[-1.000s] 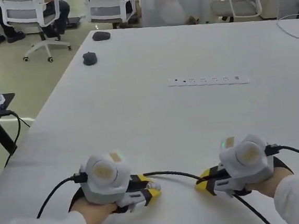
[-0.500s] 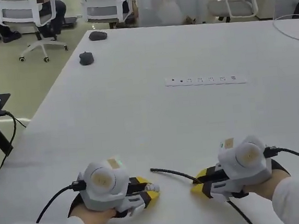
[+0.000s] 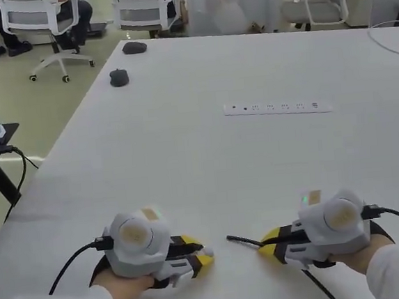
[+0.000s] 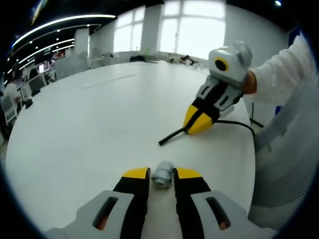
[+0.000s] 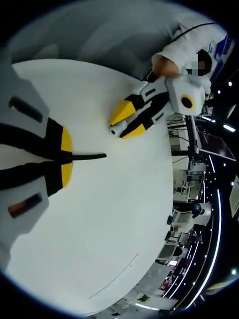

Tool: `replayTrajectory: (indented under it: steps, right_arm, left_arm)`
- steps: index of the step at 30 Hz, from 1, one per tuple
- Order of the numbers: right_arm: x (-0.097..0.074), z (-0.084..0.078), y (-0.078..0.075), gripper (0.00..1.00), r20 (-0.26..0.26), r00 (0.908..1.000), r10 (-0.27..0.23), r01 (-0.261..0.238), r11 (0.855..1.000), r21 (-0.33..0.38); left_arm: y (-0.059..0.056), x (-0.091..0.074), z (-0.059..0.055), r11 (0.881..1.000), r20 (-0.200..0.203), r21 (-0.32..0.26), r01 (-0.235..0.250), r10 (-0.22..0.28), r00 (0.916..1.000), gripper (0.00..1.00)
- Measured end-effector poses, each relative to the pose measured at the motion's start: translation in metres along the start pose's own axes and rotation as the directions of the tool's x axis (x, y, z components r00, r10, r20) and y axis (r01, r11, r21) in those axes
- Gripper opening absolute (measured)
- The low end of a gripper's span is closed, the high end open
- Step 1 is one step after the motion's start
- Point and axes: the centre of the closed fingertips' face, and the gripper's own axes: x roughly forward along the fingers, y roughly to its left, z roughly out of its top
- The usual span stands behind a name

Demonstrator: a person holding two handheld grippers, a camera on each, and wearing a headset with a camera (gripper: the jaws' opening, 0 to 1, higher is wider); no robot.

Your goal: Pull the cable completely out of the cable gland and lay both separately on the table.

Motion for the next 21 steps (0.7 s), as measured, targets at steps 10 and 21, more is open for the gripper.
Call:
replayTrajectory:
  steps: [10,21]
  right_arm:
    - [0.000,0.000,-0.001,0.03,0.003,1.0000,-0.008,0.008,1.000,0.029]
    - [0.002,0.001,-0.002,0.03,0.001,0.9999,-0.015,0.015,0.998,0.065]
  left_arm:
    - [0.008,-0.033,0.020,0.998,0.059,0.035,0.055,-0.057,0.9966,0.46]
    - [0.050,-0.116,0.032,1.000,0.130,0.011,-0.012,0.010,0.9915,0.63]
